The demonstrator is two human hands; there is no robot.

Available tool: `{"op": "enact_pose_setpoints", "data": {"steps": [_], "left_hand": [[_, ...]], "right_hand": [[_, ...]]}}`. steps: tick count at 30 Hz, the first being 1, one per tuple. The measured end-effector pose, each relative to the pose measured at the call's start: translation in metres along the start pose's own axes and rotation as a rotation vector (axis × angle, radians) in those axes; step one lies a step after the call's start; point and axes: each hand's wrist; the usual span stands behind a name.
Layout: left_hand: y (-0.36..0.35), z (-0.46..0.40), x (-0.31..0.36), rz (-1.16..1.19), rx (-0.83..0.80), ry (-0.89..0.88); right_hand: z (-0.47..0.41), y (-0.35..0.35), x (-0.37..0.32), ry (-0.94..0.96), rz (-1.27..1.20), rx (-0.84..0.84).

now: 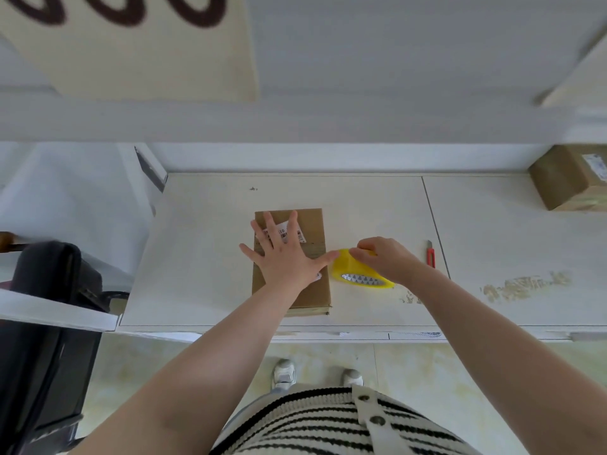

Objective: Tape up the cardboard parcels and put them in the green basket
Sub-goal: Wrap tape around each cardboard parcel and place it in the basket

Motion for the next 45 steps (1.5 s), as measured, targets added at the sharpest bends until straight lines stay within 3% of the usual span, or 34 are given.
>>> {"op": "enact_pose_setpoints", "data": {"steps": [10, 18, 21, 23, 26, 30, 35, 41, 45], "left_hand": [[0.002, 0.0, 0.02, 0.223, 0.114, 0.064], [0.003, 0.0, 0.05, 0.78, 0.071, -0.036], [0.001, -0.004, 0.042, 0.875, 0.061, -0.088], [0.003, -0.004, 0.032, 0.963, 0.015, -0.101], [0.007, 0.0, 0.013, 1.288, -0.058, -0.107], [0.001, 0.002, 0.0, 1.459, -0.071, -0.089], [-0.003, 0.006, 0.005, 1.42, -0.13, 0.008], [-0.002, 0.005, -0.015, 1.383, -0.14, -0.106], [0.0, 0.006, -0.028, 1.372, -0.149, -0.167]], "right_hand": [[0.013, 0.019, 0.007, 0.064, 0.033, 0.065], [0.03, 0.095, -0.009, 0.064, 0.203, 0.141], [0.033, 0.097, -0.023, 0.083, 0.263, 0.16], [0.033, 0.095, -0.031, 0.109, 0.244, 0.146], [0.034, 0.098, -0.042, 0.193, 0.109, 0.042], [0.033, 0.095, -0.058, 0.257, 0.0, 0.003], [0.034, 0.089, -0.073, 0.241, 0.064, 0.038], [0.04, 0.08, -0.084, 0.288, 0.12, 0.082], [0.041, 0.078, -0.089, 0.329, 0.021, 0.0]]}}
Point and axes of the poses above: each hand's wrist, its own z-axis away from the middle knuckle, its own y-axis out of the back of the hand, x = y × z, and after that the axes turned 7 degrees about -y, right-handed
